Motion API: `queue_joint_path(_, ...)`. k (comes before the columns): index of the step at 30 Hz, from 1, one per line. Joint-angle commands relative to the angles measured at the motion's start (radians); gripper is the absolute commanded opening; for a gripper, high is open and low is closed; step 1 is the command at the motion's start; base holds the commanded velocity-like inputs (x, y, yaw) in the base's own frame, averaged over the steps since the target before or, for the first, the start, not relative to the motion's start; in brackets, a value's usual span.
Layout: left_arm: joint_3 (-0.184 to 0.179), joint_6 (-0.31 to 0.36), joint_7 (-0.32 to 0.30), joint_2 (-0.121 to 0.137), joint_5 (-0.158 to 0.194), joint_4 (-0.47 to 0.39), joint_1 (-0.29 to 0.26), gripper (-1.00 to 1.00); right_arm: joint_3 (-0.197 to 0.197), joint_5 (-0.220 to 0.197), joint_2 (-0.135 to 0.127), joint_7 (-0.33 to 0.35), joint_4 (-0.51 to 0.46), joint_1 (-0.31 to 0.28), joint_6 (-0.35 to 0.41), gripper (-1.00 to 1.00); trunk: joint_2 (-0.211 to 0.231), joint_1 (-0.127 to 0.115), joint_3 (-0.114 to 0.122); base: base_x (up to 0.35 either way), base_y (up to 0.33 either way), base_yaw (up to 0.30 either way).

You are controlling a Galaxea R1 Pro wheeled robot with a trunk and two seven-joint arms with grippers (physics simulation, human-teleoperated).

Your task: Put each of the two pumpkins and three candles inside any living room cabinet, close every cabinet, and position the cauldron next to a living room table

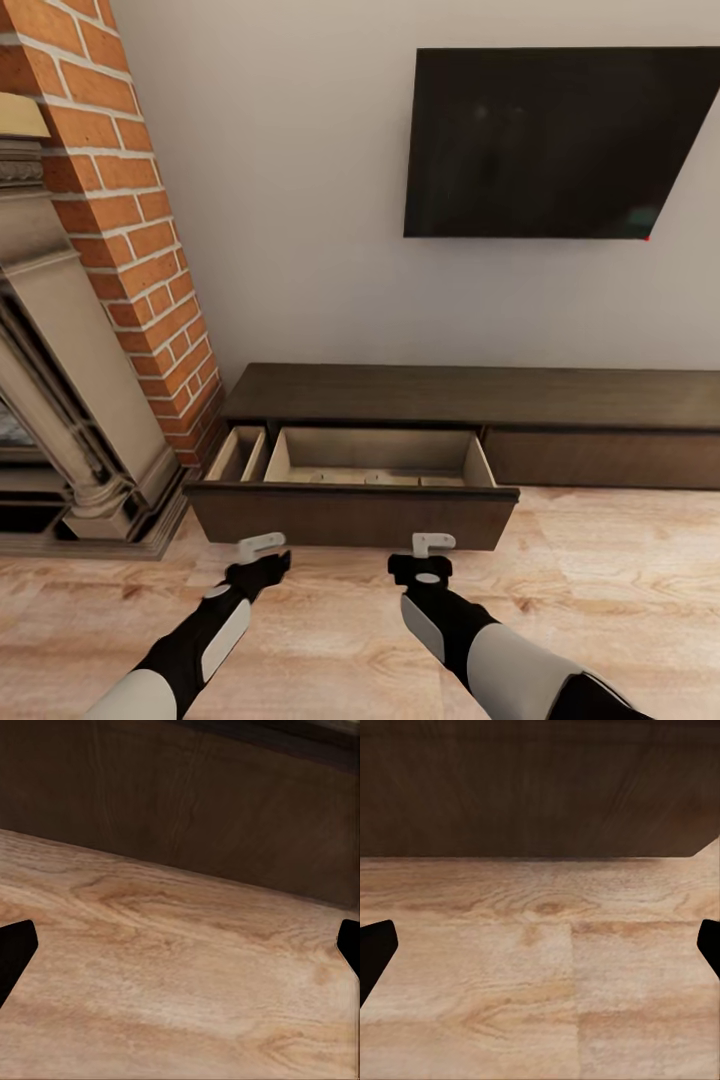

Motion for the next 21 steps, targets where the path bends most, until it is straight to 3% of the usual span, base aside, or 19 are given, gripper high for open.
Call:
queue_joint_path(1,0.0,-0.009,0.0,-0.003,-0.001,0.001,0.0,1.0,0.003,-0.001,0.0,0.0,0.0,0.0,-0.002,1.0,-0.007,0.004,-0.003,0.0,0.0,0.0)
queue_joint_path(8,-0.003,-0.056,0.0,-0.012,-0.023,0.002,0.0,1.0,0.01,-0.001,0.0,0.001,0.001,0.002,-0.042,1.0,-0.056,0.031,-0.025,0.0,0.0,0.0)
queue_joint_path(14,-0.043,-0.093,0.002,-0.037,-0.057,0.016,0.0,1.0,0.012,0.0,0.0,0.001,0.002,0.005,-0.094,1.0,-0.098,0.054,-0.044,0.0,0.0,0.0)
queue_joint_path(21,-0.05,-0.1,0.001,-0.042,-0.065,0.022,0.0,1.0,0.012,0.0,0.0,0.001,0.004,0.005,-0.167,1.0,-0.147,0.081,-0.066,0.0,0.0,0.0)
